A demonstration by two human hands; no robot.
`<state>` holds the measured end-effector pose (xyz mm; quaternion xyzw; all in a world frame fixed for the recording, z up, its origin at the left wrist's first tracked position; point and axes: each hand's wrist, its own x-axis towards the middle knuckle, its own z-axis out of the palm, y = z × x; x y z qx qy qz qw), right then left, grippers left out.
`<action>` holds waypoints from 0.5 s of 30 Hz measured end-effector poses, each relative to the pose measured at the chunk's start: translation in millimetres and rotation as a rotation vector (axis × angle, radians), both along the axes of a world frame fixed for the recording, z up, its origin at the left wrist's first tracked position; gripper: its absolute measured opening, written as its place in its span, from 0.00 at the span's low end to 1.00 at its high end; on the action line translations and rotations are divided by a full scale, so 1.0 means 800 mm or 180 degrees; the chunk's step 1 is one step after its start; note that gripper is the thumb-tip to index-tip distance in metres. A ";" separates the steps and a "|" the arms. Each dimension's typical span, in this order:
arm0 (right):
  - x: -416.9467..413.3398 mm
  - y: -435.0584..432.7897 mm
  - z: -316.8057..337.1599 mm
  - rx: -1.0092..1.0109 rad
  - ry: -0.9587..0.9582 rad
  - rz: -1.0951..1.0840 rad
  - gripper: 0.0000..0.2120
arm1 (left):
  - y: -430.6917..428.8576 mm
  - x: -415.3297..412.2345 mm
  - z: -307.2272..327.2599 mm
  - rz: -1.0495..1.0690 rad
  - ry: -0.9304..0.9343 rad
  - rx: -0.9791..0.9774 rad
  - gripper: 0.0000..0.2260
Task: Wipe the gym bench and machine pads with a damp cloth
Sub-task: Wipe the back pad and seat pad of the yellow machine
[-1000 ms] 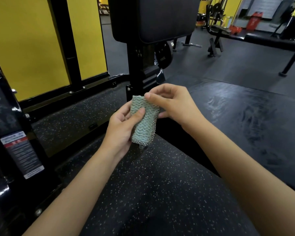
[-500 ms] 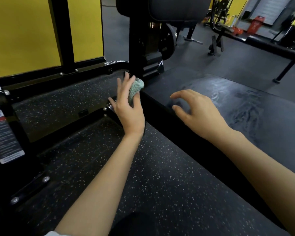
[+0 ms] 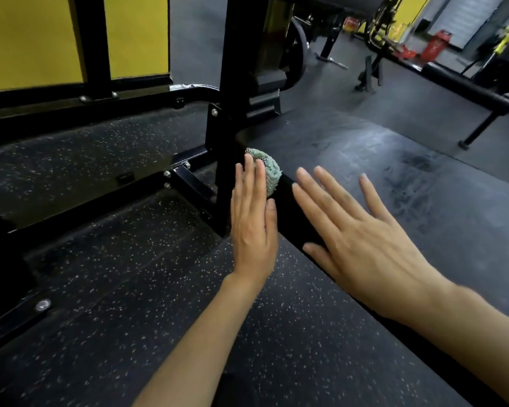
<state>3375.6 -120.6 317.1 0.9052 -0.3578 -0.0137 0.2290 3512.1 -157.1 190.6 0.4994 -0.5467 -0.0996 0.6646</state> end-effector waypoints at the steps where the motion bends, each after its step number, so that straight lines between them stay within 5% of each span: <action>1: -0.006 0.008 -0.007 -0.0175 0.0136 -0.0006 0.32 | 0.000 -0.002 -0.001 0.0034 0.0002 -0.0024 0.23; 8: -0.018 0.011 -0.018 -0.0869 0.1109 -0.0113 0.33 | -0.017 0.009 0.003 -0.0033 0.0029 -0.0145 0.23; 15: -0.013 0.011 -0.018 -0.1053 0.1140 -0.0084 0.34 | -0.039 0.029 0.013 -0.0128 -0.0187 -0.0287 0.25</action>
